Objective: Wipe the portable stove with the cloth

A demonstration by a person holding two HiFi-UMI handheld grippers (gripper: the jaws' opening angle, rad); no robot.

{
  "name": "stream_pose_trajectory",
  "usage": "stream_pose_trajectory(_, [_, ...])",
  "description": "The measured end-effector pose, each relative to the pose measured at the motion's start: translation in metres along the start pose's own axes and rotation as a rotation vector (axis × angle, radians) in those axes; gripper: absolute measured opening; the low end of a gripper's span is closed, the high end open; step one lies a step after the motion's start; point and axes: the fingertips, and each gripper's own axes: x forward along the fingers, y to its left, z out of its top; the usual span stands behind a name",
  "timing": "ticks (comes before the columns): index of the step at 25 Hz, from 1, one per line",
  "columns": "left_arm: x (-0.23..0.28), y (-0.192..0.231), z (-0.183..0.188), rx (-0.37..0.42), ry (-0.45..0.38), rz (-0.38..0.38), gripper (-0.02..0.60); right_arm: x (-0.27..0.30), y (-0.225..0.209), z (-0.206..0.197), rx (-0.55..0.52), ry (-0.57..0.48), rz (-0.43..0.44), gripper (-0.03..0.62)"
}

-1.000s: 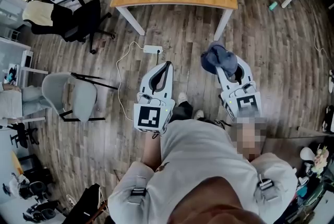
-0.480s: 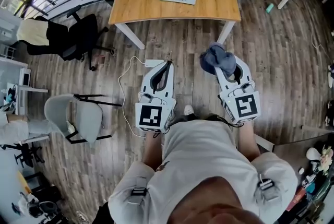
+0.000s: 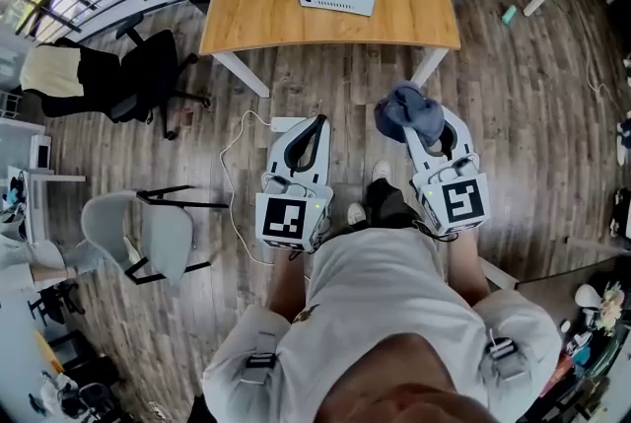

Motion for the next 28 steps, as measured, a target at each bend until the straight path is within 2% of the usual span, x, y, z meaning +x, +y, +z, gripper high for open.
stream_pose_trajectory(12, [0.087,0.031,0.02,0.031,0.001,0.047,0.02,0.078,-0.066,0.0,0.015,-0.032,0.056,0.114])
stream_pose_trajectory(21, [0.152,0.036,0.023,0.026,0.007,0.074,0.02,0.116,-0.126,-0.005,0.009,-0.029,0.077,0.114])
stream_pose_trajectory(28, [0.186,0.053,0.023,0.022,0.026,0.08,0.02,0.149,-0.145,-0.005,0.013,-0.027,0.091,0.114])
